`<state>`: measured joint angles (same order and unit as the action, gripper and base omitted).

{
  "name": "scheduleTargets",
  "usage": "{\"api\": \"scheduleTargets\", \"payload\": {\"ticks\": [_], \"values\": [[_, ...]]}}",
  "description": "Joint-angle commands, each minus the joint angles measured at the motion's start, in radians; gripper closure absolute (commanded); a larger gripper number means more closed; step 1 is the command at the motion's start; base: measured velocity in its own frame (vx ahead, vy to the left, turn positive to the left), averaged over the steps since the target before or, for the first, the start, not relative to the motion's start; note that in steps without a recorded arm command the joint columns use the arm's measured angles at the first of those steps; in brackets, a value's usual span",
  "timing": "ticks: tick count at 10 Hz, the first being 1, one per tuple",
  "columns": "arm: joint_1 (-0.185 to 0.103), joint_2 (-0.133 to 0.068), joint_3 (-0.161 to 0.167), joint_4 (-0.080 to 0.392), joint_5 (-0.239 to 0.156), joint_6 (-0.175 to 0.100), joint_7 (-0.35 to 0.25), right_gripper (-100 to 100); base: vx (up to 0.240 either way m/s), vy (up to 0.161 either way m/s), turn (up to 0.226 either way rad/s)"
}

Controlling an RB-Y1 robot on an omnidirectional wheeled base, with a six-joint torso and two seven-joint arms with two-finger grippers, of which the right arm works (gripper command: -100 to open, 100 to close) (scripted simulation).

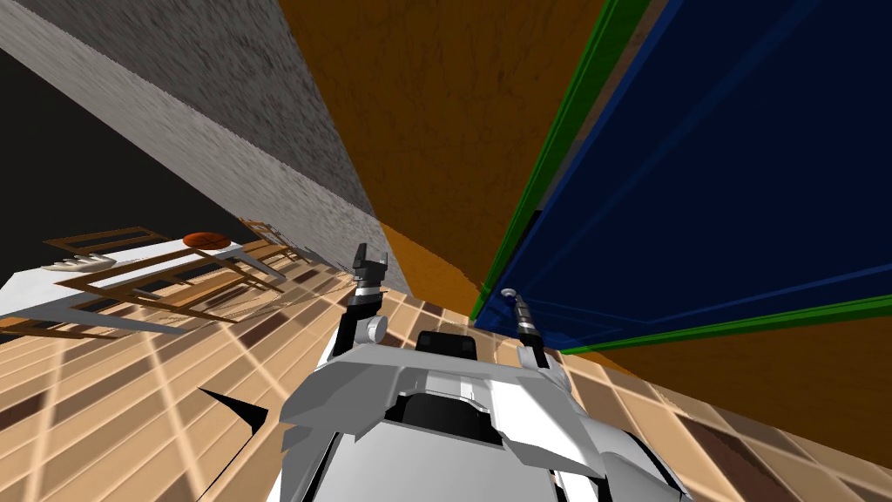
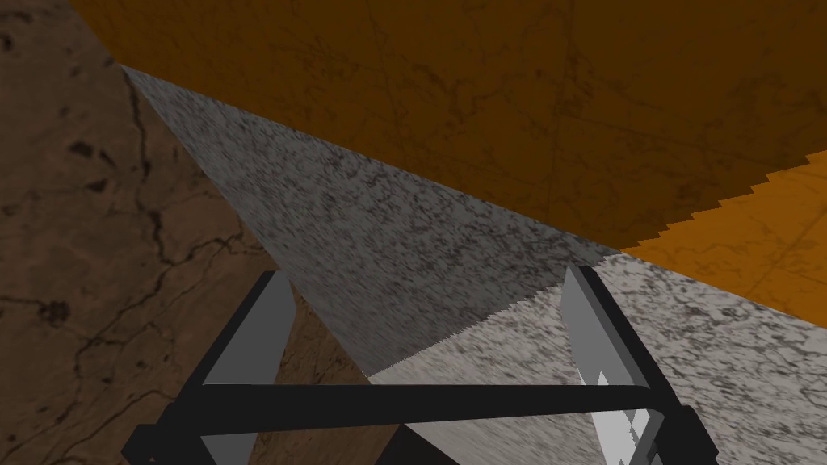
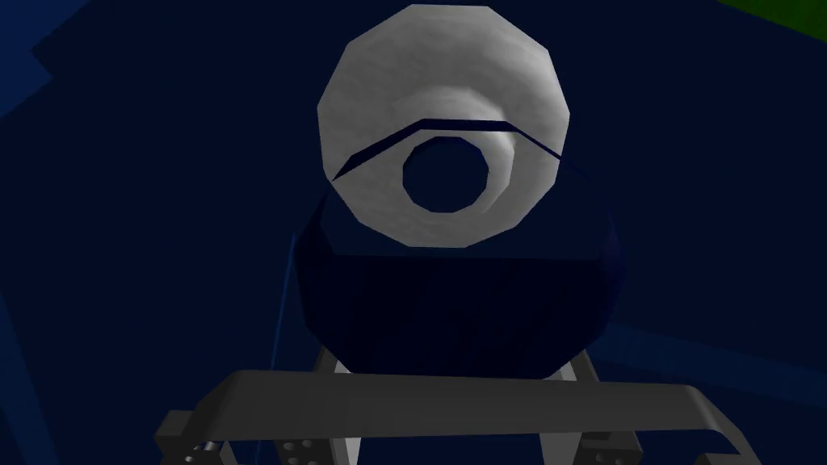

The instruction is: Pull the door open

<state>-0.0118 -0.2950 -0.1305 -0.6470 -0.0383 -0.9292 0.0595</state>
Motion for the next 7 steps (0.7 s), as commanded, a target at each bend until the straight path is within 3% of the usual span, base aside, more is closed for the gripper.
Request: {"api": "scheduleTargets", "payload": {"ticks": [1,7], "values": [[-0.011,0.020,0.022,0.006,-0.013,-0.005,-0.050,100,-0.038,-0.010,0.053],[-0.016,0.021,0.051,0.001,-0.081,0.008,-0.199,100,-0.040,-0.024,0.062]]}}
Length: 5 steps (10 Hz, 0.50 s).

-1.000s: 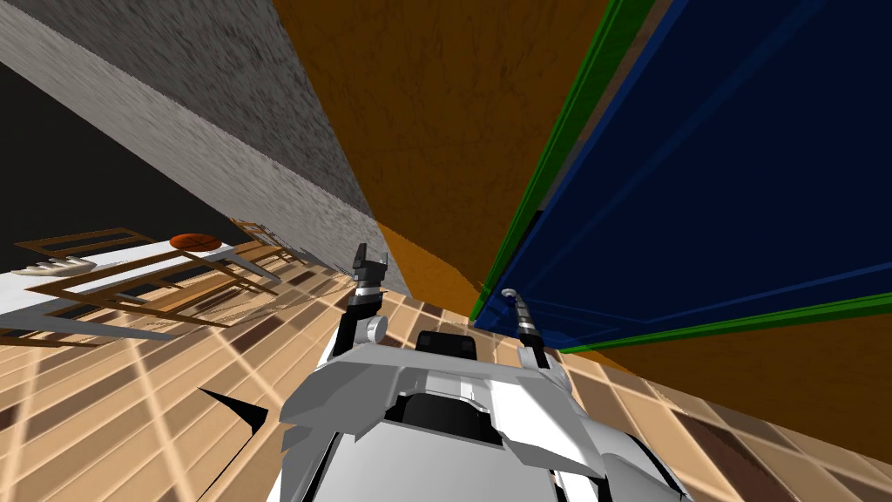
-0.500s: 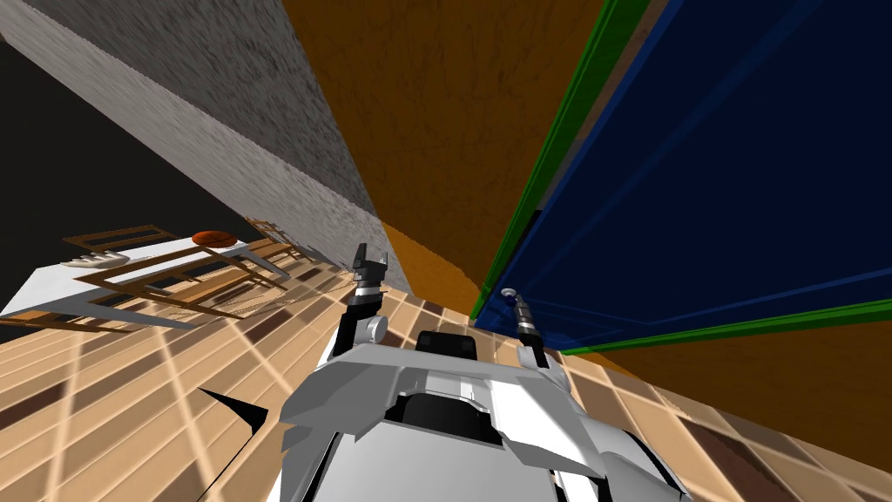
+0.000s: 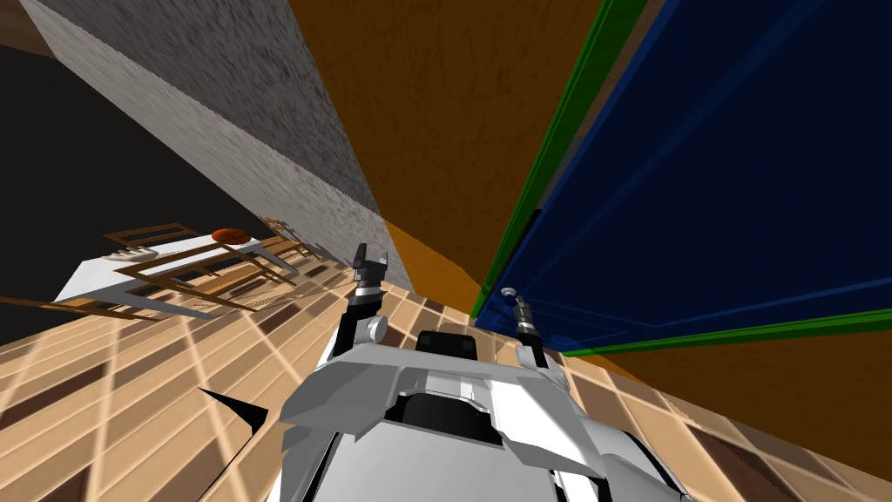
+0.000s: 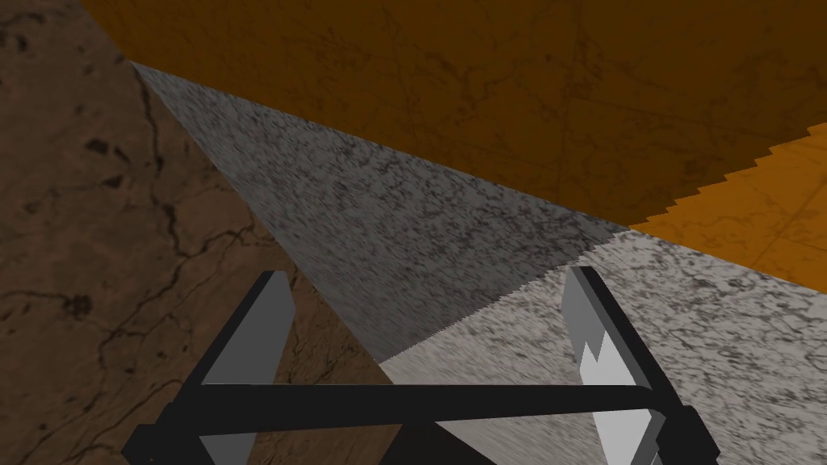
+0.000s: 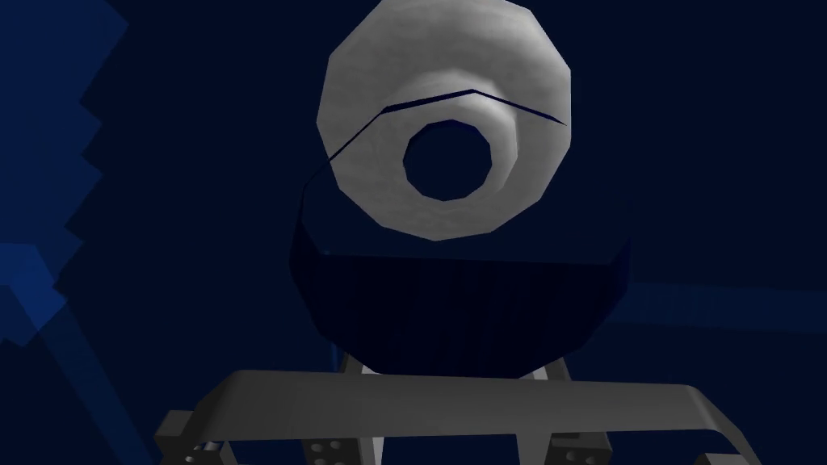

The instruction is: Pull the door open

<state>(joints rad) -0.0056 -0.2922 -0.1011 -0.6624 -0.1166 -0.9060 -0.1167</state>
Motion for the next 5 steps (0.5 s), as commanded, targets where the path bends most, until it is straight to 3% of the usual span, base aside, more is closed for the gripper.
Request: {"api": "scheduleTargets", "payload": {"ticks": [1,2,5], "values": [[-0.022,0.018,0.022,0.017,-0.003,-0.016,-0.042,100,-0.045,-0.017,0.036],[-0.024,0.019,0.029,0.016,-0.020,-0.012,-0.076,100,-0.039,-0.017,0.084],[-0.024,0.019,0.029,0.042,-0.020,-0.012,-0.084,100,-0.018,-0.002,-0.003]]}}
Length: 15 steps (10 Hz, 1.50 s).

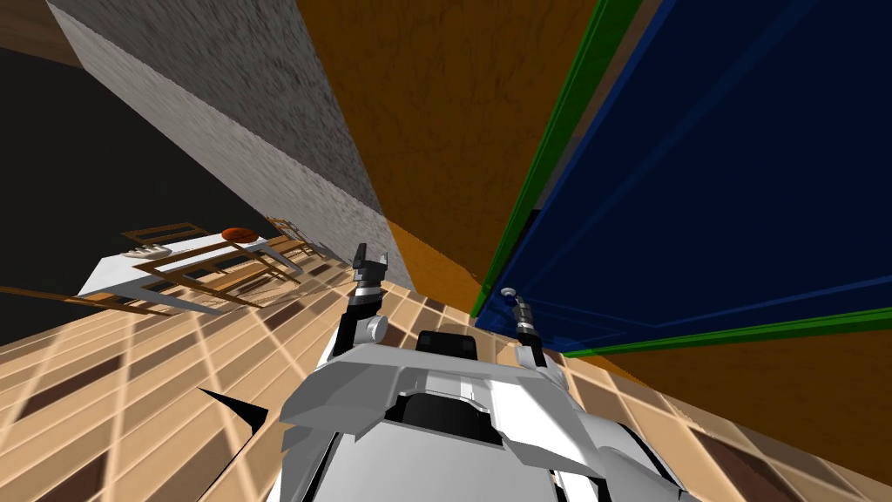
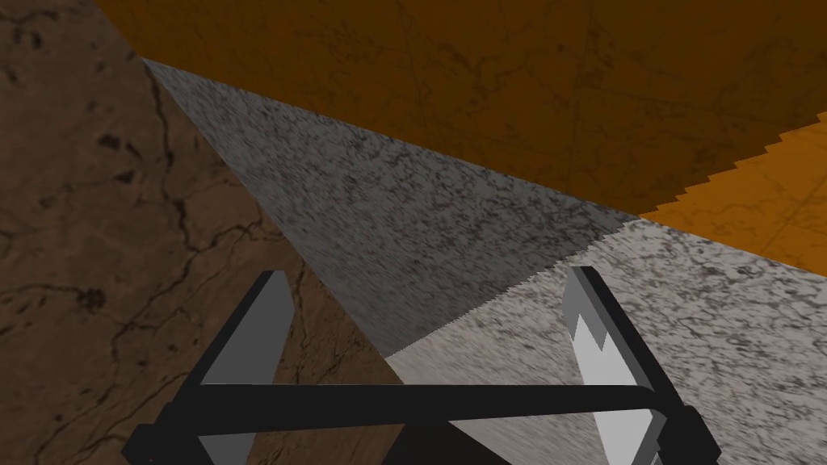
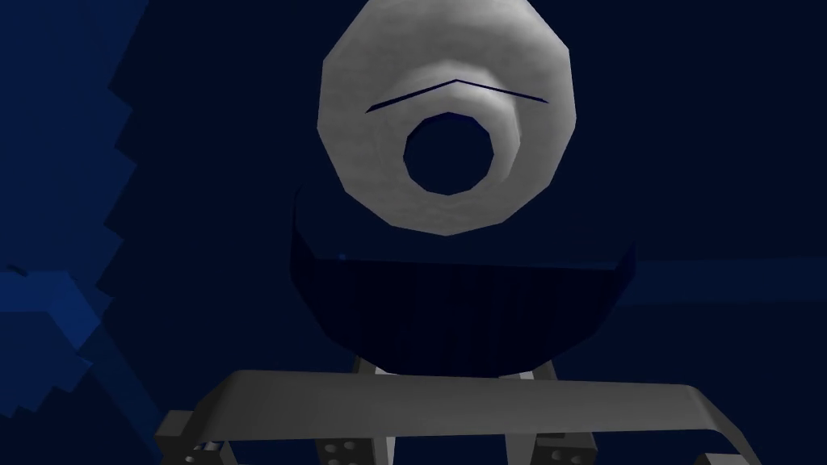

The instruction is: Pull the door open

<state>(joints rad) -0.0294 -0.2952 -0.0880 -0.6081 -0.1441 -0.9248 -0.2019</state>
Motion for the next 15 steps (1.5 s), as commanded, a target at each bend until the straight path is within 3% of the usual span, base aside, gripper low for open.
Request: {"api": "scheduleTargets", "payload": {"ticks": [1,7,9,10,13,14,15], "values": [[0.000,0.022,0.016,-0.039,0.008,0.006,0.002,100,-0.002,0.005,-0.021],[-0.005,0.023,0.045,-0.043,-0.061,0.018,-0.158,100,-0.040,-0.019,0.072],[-0.005,0.023,0.045,-0.043,-0.061,0.018,-0.165,100,-0.018,-0.010,0.000],[-0.006,0.023,0.052,-0.044,-0.077,0.022,-0.207,100,-0.023,-0.018,0.025],[-0.008,0.024,0.059,-0.045,-0.094,0.024,-0.249,100,-0.037,-0.017,0.060],[-0.014,0.010,0.052,0.000,-0.114,0.027,-0.280,-100,-0.040,-0.025,-0.037],[-0.015,0.011,0.057,-0.002,-0.122,0.028,-0.302,-100,-0.052,-0.022,-0.041]]}}
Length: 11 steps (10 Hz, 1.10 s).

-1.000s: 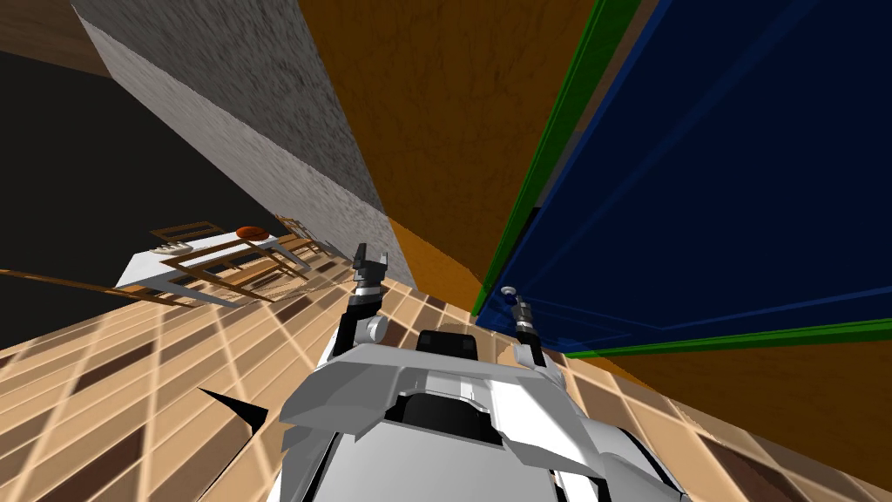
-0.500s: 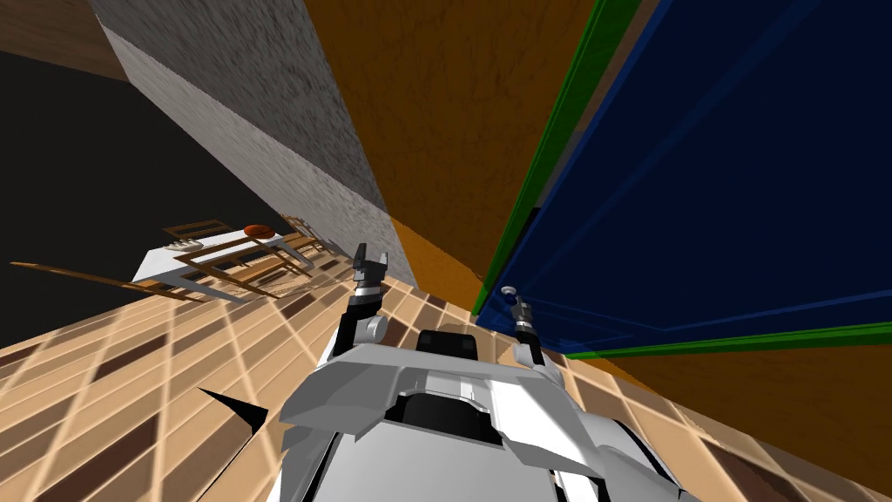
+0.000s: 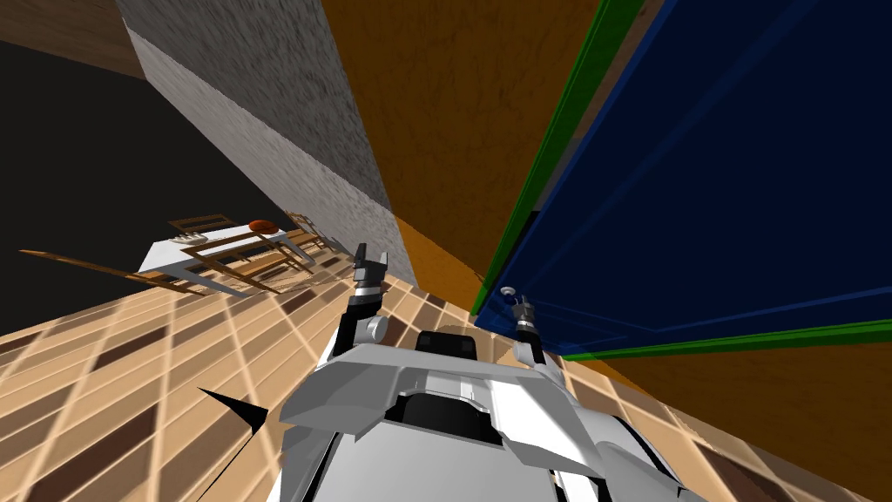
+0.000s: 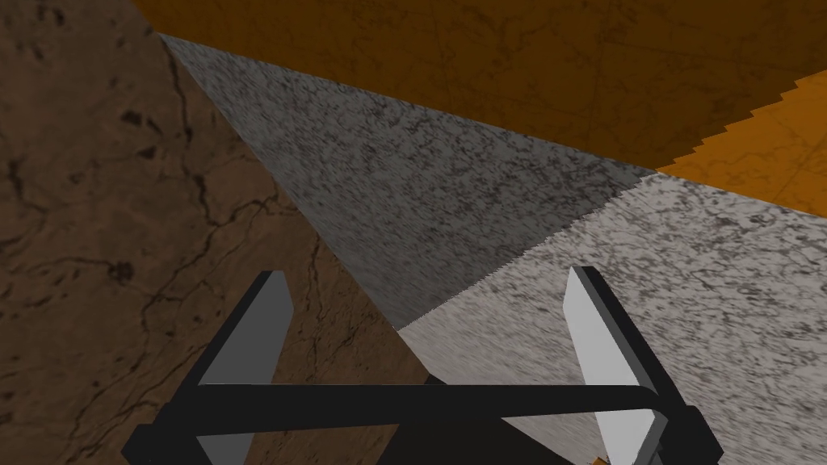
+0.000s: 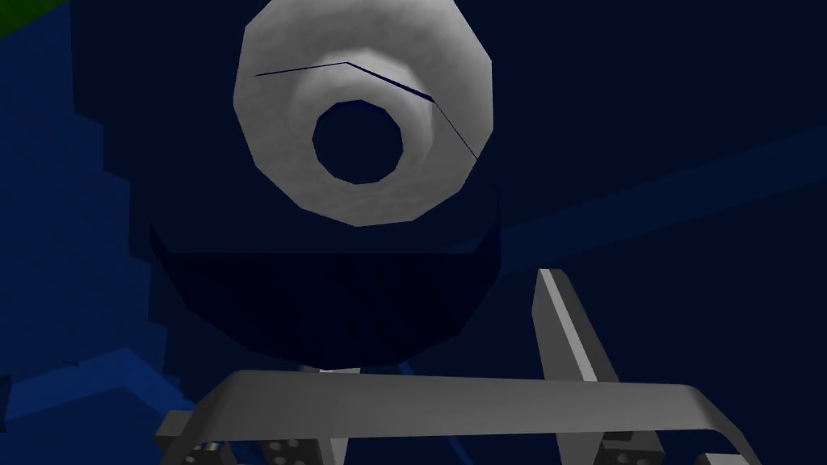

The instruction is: Pull the door open

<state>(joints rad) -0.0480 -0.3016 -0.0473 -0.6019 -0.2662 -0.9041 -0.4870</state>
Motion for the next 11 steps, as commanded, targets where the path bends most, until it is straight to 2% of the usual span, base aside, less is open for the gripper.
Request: {"api": "scheduleTargets", "payload": {"ticks": [1,6,7,11], "values": [[0.003,0.019,0.023,-0.011,-0.010,0.010,-0.045,-100,-0.064,-0.004,-0.021],[-0.002,0.026,0.057,-0.024,-0.062,0.020,-0.171,-100,-0.063,0.000,0.009],[-0.002,0.026,0.057,-0.024,-0.062,0.020,-0.186,-100,-0.058,0.001,-0.001],[-0.002,0.026,0.057,-0.023,-0.062,0.020,-0.186,-100,0.000,0.003,-0.005]]}}
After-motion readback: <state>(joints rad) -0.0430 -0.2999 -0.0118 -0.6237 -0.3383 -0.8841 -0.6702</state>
